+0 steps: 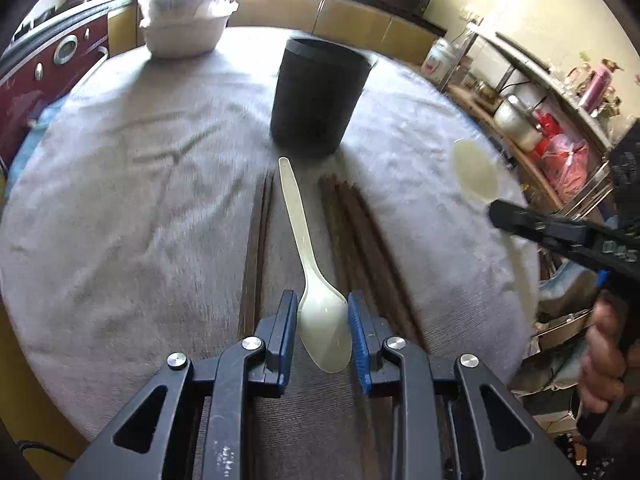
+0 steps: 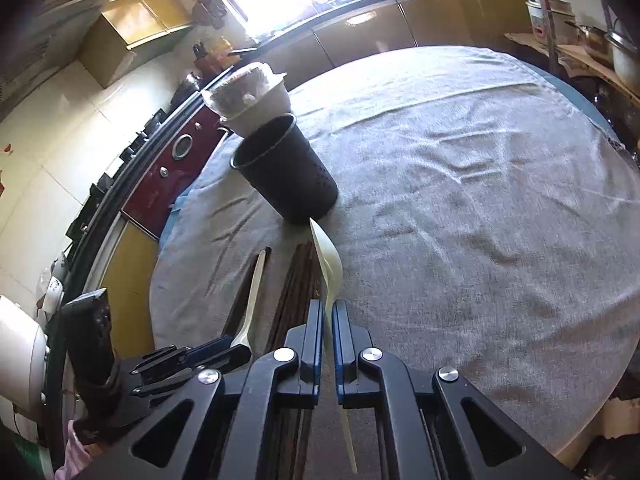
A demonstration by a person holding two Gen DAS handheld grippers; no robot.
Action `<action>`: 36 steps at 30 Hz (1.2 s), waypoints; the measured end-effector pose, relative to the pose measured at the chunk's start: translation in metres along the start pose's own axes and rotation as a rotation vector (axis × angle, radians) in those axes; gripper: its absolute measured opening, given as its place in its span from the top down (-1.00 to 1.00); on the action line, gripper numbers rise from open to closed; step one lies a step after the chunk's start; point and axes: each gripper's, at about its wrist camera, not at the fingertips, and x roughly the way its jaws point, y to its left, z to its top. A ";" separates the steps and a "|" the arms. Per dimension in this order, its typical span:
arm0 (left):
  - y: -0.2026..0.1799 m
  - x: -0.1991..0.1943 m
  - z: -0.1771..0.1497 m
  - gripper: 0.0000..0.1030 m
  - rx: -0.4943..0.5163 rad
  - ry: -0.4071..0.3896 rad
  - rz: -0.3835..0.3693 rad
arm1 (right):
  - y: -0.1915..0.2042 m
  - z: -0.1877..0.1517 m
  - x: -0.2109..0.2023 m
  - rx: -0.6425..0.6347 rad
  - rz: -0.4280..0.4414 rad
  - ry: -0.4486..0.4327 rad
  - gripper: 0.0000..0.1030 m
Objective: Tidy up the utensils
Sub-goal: 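Carry both spoons into the black utensil cup and open both grippers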
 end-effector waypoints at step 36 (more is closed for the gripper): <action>0.027 -0.019 0.175 0.47 -0.020 -0.375 -0.172 | 0.019 0.167 0.069 0.150 0.381 -0.318 0.90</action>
